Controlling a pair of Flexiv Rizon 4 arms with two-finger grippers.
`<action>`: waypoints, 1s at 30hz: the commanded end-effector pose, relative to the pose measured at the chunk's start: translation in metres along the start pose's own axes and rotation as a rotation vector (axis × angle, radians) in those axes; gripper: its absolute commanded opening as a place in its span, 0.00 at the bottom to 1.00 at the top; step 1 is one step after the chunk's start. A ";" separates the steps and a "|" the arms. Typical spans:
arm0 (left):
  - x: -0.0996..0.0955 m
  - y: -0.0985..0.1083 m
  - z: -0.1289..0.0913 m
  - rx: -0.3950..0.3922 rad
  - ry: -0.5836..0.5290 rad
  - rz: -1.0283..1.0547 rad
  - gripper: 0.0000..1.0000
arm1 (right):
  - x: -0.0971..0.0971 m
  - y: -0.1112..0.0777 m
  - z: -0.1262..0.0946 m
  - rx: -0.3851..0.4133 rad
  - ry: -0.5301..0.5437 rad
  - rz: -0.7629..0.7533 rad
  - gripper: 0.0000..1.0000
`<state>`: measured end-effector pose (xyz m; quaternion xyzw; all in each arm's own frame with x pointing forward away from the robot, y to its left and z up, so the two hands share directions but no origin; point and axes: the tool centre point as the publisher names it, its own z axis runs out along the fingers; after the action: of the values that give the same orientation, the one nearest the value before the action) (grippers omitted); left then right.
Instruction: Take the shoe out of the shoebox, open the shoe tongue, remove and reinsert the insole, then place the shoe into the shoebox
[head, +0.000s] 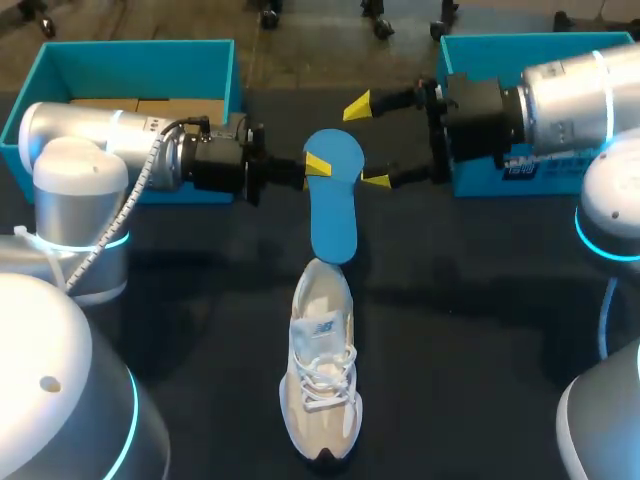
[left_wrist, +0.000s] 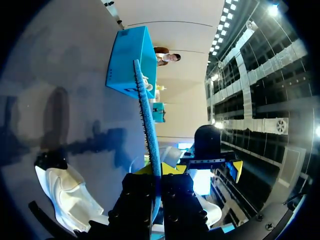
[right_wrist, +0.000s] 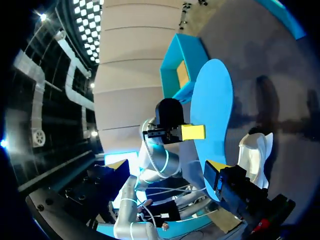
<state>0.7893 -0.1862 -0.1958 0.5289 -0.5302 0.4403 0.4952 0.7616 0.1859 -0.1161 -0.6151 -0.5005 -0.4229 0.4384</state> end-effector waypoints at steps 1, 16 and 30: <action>0.000 0.000 -0.004 0.005 0.009 0.034 0.00 | -0.008 0.001 0.003 0.000 0.135 -0.001 1.00; -0.002 -0.017 -0.037 0.118 0.048 0.453 0.00 | -0.016 0.003 0.001 -0.010 0.174 -0.007 1.00; 0.009 -0.008 -0.053 0.065 0.172 1.017 0.00 | -0.016 0.003 0.001 -0.010 0.174 -0.007 1.00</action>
<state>0.7972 -0.1354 -0.1807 0.2538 -0.6410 0.6595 0.2995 0.7619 0.1796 -0.1320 -0.5755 -0.4605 -0.4796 0.4762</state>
